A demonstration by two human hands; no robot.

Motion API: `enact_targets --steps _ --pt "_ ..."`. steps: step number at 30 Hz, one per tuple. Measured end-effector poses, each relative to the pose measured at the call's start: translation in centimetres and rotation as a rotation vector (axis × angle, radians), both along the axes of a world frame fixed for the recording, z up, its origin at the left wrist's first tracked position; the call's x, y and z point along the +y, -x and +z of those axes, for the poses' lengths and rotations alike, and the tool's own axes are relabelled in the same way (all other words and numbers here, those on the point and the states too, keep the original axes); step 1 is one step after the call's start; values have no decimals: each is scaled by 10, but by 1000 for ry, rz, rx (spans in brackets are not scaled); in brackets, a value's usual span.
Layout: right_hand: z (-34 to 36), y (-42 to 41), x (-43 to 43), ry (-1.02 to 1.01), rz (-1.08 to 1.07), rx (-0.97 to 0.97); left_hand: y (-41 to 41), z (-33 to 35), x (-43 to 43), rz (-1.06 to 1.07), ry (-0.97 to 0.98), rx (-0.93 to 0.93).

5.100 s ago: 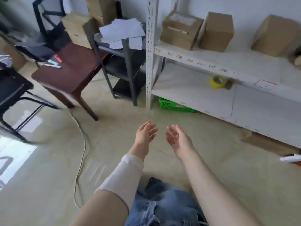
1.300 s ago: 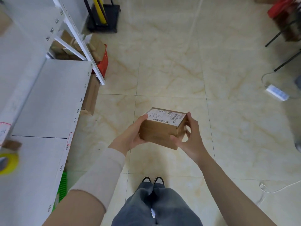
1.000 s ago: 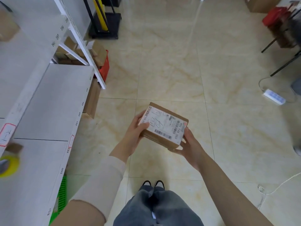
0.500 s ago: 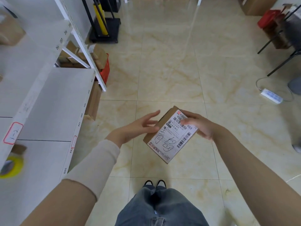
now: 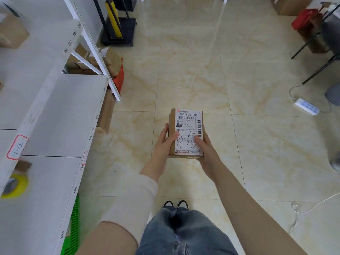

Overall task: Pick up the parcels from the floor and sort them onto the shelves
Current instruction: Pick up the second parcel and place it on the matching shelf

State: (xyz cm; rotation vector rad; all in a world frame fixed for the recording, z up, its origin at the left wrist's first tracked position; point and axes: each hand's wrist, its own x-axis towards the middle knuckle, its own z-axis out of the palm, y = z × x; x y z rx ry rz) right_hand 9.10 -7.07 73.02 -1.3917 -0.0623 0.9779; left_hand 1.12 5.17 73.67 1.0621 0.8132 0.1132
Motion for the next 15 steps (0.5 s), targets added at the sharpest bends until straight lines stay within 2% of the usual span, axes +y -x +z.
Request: enact_targets --steps 6,15 --pt "-2 5 5 -46 -227 45 -2 1 -20 134 -28 -68" --pt "0 7 13 -18 -281 -29 -18 8 -27 253 -47 -141"
